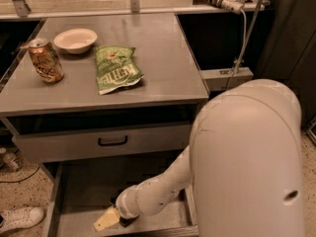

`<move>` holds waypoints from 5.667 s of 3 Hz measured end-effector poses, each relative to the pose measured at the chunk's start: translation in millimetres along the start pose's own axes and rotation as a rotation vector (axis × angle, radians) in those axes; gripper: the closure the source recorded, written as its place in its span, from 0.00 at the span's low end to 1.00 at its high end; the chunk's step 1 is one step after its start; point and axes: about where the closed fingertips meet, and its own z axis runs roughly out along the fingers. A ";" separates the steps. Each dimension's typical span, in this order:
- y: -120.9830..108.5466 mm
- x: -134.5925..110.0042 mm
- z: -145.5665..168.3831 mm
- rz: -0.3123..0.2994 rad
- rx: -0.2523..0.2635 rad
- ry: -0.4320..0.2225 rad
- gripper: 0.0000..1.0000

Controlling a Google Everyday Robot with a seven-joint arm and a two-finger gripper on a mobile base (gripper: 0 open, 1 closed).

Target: Pick sponge from middle drawer and place on counter

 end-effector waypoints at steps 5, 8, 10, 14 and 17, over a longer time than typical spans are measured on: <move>-51.4 61.2 56.0 0.188 0.131 -0.020 0.00; -51.3 64.0 57.6 0.193 0.131 -0.018 0.42; -51.3 64.0 57.6 0.193 0.131 -0.018 0.89; -29.7 18.1 2.5 0.153 0.016 -0.111 1.00; -26.8 1.5 -96.3 0.164 0.027 -0.214 1.00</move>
Offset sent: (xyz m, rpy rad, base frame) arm 0.0226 -0.0015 -0.0507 0.0308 0.0124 -0.1425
